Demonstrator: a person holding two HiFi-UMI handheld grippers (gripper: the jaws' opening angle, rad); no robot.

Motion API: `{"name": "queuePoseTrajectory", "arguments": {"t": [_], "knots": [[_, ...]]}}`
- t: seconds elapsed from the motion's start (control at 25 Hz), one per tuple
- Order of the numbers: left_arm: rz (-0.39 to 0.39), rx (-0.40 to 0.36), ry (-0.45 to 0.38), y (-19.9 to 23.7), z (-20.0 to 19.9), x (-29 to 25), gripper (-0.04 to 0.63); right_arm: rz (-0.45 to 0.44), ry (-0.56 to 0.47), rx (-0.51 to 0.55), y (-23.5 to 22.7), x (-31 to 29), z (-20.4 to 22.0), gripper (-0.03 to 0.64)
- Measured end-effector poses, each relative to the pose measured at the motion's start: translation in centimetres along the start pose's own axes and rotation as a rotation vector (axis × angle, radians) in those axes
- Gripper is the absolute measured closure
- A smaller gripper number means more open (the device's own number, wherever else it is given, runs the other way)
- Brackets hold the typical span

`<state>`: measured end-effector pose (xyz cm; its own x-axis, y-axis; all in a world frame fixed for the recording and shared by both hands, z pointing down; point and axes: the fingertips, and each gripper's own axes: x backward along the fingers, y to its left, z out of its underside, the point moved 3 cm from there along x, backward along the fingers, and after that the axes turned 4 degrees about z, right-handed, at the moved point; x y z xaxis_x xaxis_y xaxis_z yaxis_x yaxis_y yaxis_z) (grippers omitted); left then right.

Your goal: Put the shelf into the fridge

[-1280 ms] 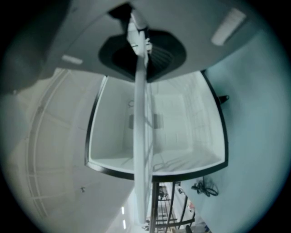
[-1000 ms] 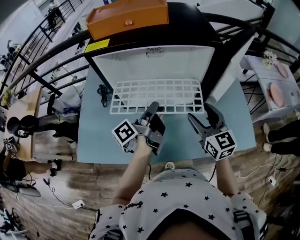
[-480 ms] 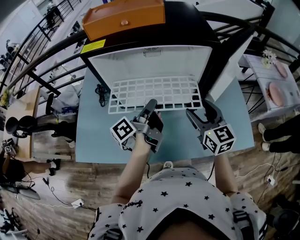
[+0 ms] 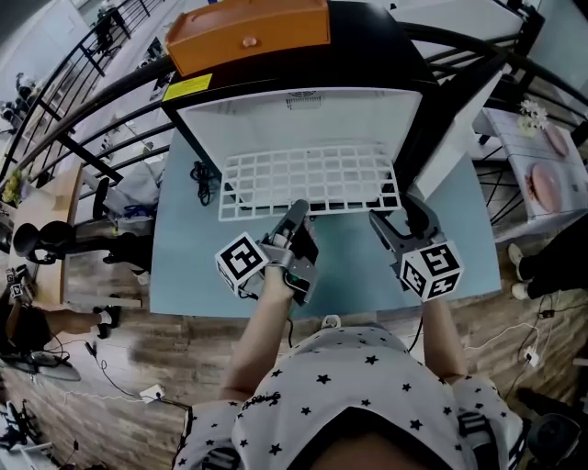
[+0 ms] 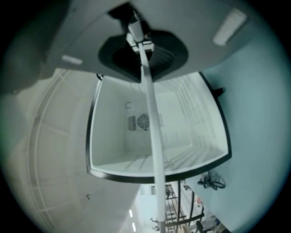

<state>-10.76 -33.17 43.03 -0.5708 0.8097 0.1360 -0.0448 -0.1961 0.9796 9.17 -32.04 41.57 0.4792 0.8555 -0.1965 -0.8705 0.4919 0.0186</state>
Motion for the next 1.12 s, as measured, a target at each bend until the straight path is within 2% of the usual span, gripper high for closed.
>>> {"name": "queuePoseTrajectory", "arguments": {"t": [0.12, 0.36, 0.52, 0.72, 0.84, 1.12], "knots": [[-0.021, -0.018, -0.001, 0.1, 0.1, 0.9, 0.554, -0.001, 0.003, 0.005, 0.0, 0.0, 0.2, 0.341], [-0.041, -0.004, -0.014, 0.1, 0.5, 1.9, 0.554, -0.005, 0.009, 0.006, 0.1, 0.0, 0.1, 0.341], [-0.034, -0.042, 0.013, -0.2, 1.4, 2.1, 0.557, 0.000, 0.013, 0.008, 0.0, 0.1, 0.0, 0.342], [-0.043, -0.035, 0.019, 0.1, 1.3, 2.0, 0.557, 0.016, 0.013, 0.013, 0.1, 0.2, 0.1, 0.342], [-0.039, -0.059, 0.022, -0.1, 1.2, 1.9, 0.557, 0.024, 0.006, 0.017, 0.1, 0.3, 0.1, 0.342], [-0.062, -0.045, -0.016, 0.2, 0.8, 1.8, 0.557, 0.034, -0.011, 0.017, 0.5, 0.4, -0.3, 0.342]]}}
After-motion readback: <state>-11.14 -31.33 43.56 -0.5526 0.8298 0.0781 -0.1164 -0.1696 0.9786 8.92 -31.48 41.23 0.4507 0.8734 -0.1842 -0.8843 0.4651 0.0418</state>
